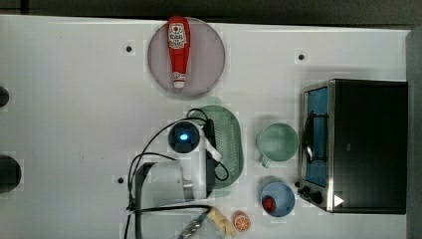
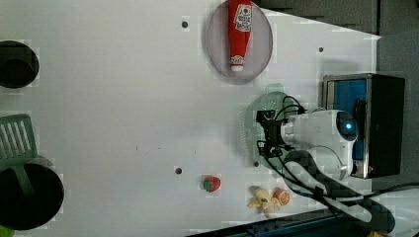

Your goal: Drag strainer right to left.

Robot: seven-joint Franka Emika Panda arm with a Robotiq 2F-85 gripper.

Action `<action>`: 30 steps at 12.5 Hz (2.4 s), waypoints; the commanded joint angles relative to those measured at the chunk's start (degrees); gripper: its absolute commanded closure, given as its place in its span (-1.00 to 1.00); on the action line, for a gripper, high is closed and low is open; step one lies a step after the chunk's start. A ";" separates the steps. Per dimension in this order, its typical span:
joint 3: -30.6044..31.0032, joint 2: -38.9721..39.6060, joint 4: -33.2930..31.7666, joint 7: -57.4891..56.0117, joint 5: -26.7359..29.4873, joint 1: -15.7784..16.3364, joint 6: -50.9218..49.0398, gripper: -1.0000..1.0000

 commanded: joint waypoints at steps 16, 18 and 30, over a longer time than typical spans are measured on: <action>1.43 9.62 18.15 21.42 4.37 22.11 -4.18 -1.00; 2.11 10.12 19.93 21.43 6.87 22.78 -6.40 -1.00; 3.27 17.24 33.12 23.43 17.49 29.80 -7.65 -1.00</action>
